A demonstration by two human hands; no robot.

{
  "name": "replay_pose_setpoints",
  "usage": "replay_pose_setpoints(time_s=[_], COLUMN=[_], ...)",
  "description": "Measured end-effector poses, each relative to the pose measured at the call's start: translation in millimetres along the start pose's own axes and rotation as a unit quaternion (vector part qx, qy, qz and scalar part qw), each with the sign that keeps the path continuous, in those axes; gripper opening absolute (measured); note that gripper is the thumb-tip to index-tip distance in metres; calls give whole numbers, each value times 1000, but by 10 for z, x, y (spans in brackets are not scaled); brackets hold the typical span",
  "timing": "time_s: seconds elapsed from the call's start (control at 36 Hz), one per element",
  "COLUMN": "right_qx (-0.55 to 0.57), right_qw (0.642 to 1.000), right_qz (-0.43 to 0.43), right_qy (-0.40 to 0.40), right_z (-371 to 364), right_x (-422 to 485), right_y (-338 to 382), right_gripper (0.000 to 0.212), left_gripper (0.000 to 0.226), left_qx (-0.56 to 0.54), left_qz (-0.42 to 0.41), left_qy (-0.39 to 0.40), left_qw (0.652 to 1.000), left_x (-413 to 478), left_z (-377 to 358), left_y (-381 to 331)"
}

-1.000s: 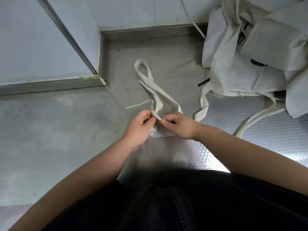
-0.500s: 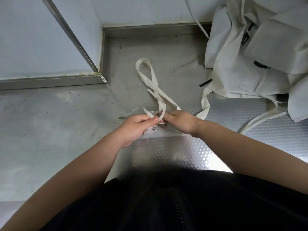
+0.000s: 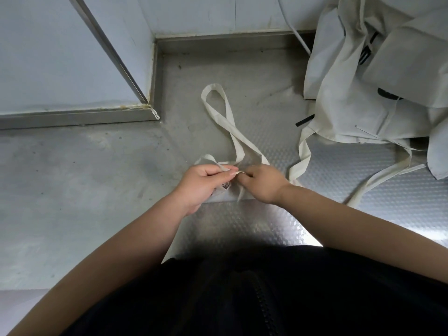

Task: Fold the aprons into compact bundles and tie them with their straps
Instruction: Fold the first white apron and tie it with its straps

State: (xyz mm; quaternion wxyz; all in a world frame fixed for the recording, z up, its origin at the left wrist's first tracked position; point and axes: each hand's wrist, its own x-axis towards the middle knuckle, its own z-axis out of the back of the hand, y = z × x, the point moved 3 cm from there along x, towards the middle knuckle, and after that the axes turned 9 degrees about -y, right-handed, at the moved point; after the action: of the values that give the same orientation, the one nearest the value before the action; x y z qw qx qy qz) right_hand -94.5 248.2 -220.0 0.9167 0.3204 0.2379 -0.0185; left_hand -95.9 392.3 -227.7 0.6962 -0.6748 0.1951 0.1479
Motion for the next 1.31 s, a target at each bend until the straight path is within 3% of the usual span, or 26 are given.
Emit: replay_pose_setpoints(time_s=[0.08, 0.22, 0.33, 0.39, 0.47, 0.56, 0.61, 0.69, 0.81, 0.92, 1.06, 1.22, 1.31], right_qx=[119, 320, 412, 447, 494, 464, 418, 335, 326, 230, 80, 124, 193], right_qw=[992, 940, 896, 881, 860, 874, 890, 915, 906, 931, 955, 951, 930], right_qz=[-49, -101, -132, -129, -128, -121, -125, -110, -115, -98, -69, -112, -170], right_qy=[16, 57, 98, 80, 13, -75, -137, -198, -243, -266, -278, -260, -264], right_z=[29, 44, 62, 79, 46, 1, -21, -44, -53, -46, -75, -110, -22], right_x=[1, 23, 28, 45, 63, 2, -47, -120, -195, -218, -213, -246, -228], right_y=[14, 15, 21, 38, -22, -163, -285, -361, -360, -373, -337, -438, -483], right_gripper=[35, 18, 35, 14, 14, 19, 19, 21, 26, 36, 39, 8, 51], left_gripper=[14, 18, 27, 23, 15, 12, 14, 19, 19, 16, 8, 11, 19], left_qx=[-12, -10, 2, 14, -17, -80, -62, 7, 89, 245, 262, 248, 242], left_qz=[-4, 7, 7, 7, 9, 13, -9, -40, -95, -174, -120, -59, -32], left_qy=[11, 26, 22, 30, 7, -53, -110, -181, -220, -256, -287, -310, -341], left_qw=[1000, 1000, 1000, 999, 1000, 995, 992, 983, 967, 919, 914, 916, 908], left_x=[1, -22, -39, -48, -40, -52, -79, -140, -204, -203, -260, -258, -245], left_z=[-8, -8, -11, -9, 38, 99, 132, 132, 97, 149, 154, 268, 298], left_y=[1, -11, 0, -9, 20, 98, 169, 272, 327, 324, 352, 393, 419])
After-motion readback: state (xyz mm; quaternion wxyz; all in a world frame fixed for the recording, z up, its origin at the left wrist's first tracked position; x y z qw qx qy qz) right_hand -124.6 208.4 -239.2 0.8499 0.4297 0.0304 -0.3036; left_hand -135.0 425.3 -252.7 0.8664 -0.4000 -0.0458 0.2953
